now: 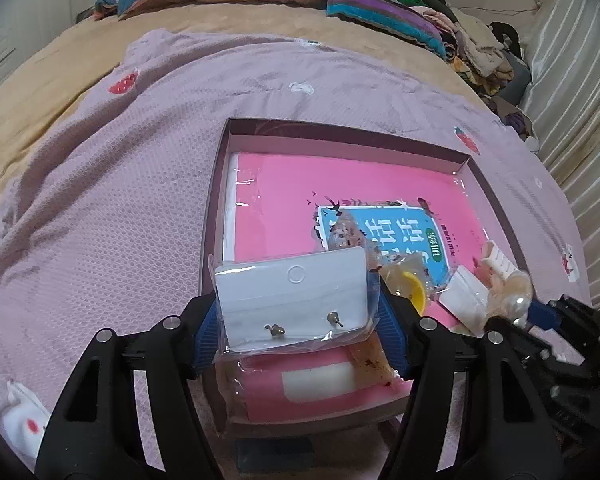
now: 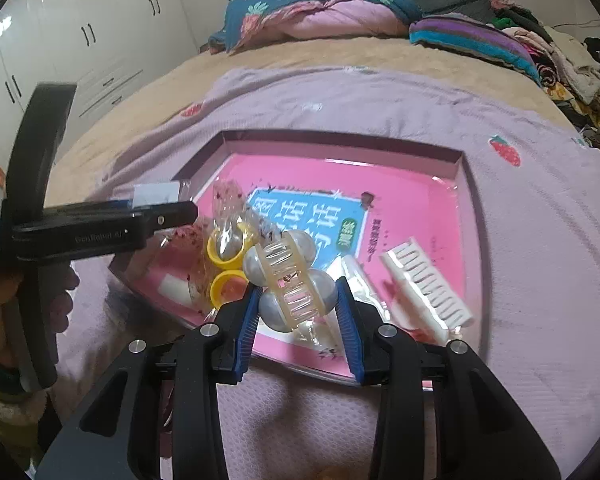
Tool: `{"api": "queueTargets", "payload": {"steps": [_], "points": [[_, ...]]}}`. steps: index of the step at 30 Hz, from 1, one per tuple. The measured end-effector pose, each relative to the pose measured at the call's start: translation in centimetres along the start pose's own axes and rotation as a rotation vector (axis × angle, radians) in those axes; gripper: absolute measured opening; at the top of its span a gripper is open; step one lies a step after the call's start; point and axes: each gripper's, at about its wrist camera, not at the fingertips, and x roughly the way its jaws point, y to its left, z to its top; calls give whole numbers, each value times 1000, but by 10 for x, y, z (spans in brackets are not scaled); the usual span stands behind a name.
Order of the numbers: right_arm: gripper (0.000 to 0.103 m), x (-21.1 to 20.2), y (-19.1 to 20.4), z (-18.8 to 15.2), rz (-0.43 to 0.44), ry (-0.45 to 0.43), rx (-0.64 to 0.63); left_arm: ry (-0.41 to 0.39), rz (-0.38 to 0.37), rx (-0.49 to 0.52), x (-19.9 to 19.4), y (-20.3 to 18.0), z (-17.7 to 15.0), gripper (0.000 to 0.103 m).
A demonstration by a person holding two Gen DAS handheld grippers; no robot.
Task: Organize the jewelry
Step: 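Lower the earring card into the box with the left gripper while the right drops the pearl clip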
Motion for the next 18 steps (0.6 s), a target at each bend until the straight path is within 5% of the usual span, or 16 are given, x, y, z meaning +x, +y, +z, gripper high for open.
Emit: {"api": "queueTargets", "payload": {"steps": [18], "points": [[37,21,8,-14,8,74,4,2,6,-11,1,2,-2,66]]}}
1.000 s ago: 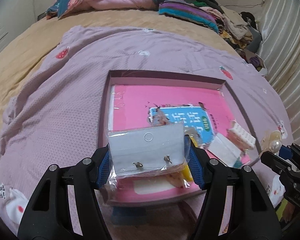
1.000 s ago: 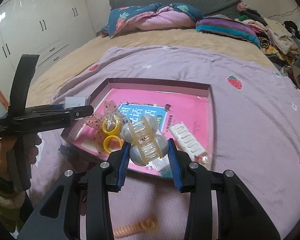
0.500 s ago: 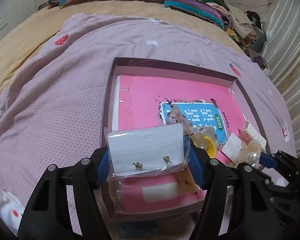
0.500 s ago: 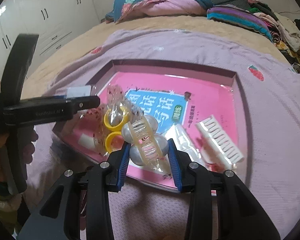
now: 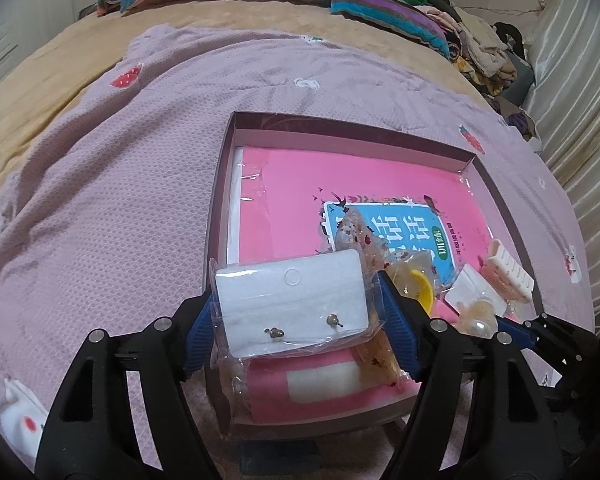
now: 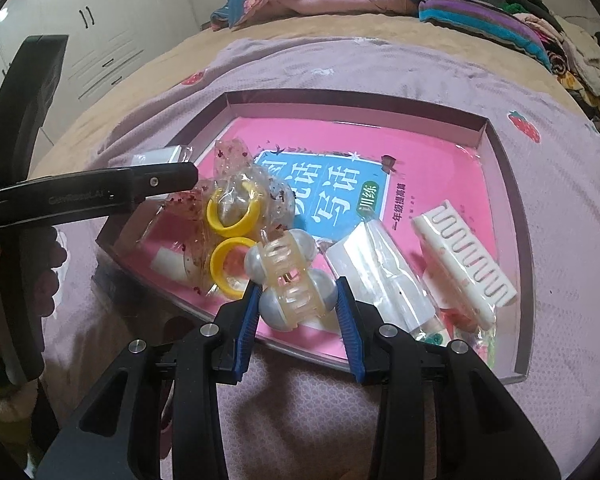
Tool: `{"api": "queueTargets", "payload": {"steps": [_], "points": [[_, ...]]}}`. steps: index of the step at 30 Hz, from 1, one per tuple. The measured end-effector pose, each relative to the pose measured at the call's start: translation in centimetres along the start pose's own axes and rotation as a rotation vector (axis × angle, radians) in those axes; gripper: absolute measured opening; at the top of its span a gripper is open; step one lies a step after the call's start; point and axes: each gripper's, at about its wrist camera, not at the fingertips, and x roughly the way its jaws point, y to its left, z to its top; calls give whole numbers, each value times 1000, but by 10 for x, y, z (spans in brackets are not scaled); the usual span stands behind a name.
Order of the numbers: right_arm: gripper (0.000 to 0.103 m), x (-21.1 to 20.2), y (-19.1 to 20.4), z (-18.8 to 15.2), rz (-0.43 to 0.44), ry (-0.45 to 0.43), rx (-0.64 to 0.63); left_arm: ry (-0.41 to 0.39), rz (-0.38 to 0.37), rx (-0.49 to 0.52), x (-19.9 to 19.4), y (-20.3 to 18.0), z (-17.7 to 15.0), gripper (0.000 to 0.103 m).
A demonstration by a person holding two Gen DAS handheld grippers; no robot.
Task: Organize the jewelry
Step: 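Lower the earring card into the box with the left gripper while the right drops the pearl clip, then move both tools back toward the remaining jewelry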
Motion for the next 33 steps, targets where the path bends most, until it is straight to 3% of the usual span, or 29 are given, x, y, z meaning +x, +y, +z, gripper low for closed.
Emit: {"api": "queueTargets", "payload": {"steps": [3,14,21,33], "points": [[39,-7,-4,-2,8,-15,21,-7,3,-1,-4,-1,0,68],[76,-64,-18,-10,5,-139,103,-49,19,-13,-30,-2,-2,80],[79,-98,-27,-16,-9,-199,144,-88,18,-29,-60,-3,-7,90],[79,-150,-21,-27,-30,-292,143,-164,-1,-37,-110,-8,-17,93]]}}
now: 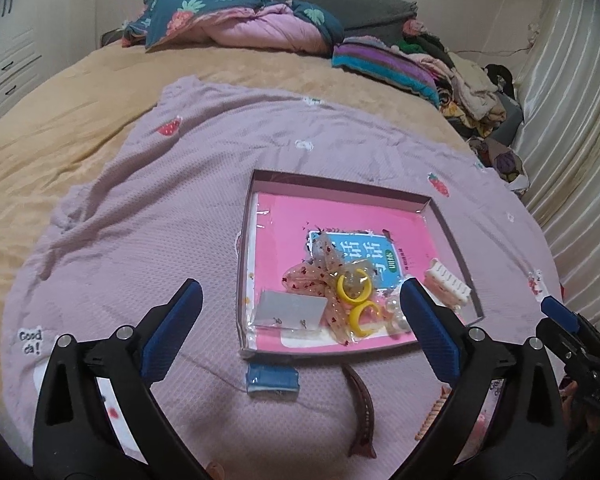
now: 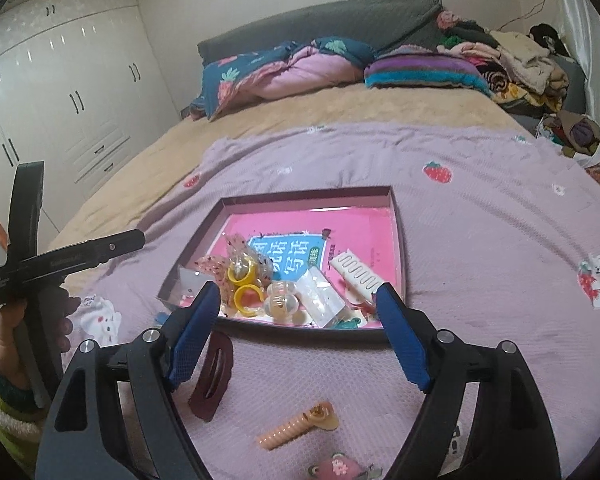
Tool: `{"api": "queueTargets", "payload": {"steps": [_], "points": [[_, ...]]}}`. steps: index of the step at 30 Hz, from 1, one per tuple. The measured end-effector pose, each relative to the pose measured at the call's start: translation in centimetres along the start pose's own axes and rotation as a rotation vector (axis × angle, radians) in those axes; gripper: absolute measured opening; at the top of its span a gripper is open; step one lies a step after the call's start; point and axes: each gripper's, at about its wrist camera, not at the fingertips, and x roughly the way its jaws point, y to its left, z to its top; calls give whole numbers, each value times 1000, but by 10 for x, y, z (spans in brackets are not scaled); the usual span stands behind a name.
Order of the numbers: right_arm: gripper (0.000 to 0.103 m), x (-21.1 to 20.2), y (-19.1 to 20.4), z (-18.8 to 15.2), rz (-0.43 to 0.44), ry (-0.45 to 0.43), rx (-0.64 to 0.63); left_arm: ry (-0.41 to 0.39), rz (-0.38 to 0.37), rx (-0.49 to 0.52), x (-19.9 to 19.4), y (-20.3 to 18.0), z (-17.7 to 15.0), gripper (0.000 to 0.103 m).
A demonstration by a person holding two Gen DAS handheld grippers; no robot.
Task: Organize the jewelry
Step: 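Move both tools back toward the remaining jewelry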
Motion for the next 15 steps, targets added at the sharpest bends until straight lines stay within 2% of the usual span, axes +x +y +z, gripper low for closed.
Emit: {"api": "queueTargets", "payload": {"steps": [15], "points": [[79,-41,4,-15,-14,-44,-14,-38,-20,20,-35,-10,-21,93]]}}
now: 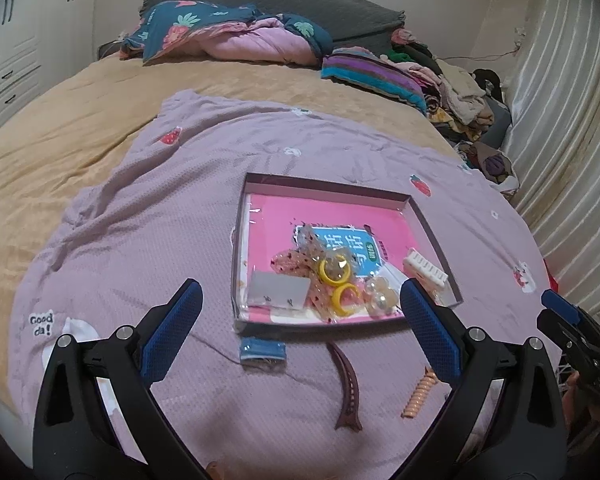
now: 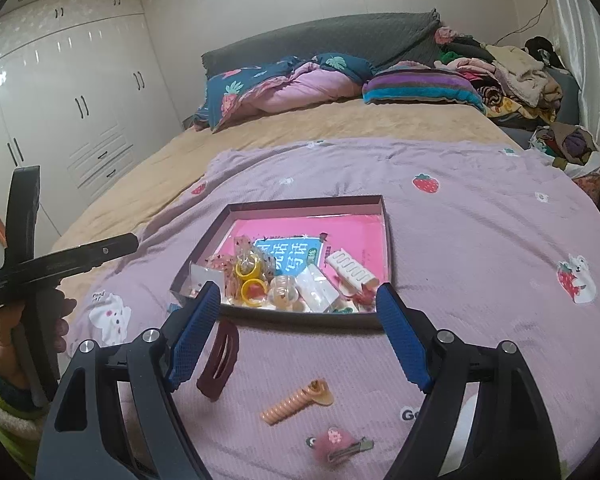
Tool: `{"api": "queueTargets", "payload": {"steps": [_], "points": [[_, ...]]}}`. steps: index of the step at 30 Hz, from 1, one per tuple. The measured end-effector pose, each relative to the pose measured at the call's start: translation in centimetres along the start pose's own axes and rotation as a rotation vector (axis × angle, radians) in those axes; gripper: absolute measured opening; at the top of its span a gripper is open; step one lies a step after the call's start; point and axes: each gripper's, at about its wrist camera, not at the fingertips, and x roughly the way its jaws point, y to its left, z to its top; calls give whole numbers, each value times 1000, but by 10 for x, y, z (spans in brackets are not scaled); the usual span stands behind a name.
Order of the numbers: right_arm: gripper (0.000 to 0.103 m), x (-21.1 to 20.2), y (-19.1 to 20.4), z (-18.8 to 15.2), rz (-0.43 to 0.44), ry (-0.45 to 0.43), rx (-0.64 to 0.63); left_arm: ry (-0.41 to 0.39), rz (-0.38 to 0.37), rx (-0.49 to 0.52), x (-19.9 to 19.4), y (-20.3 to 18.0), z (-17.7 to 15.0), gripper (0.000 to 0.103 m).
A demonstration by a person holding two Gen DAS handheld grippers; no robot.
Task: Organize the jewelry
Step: 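Move both tools back toward the remaining jewelry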
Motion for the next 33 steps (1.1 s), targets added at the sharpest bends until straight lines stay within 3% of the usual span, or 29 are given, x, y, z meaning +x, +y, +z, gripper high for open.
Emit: {"api": "queueTargets", "payload": {"steps": [33], "points": [[79,-22,-2,-69,-11,90,-61,70,11,52,-5,-20,-69,93]]}}
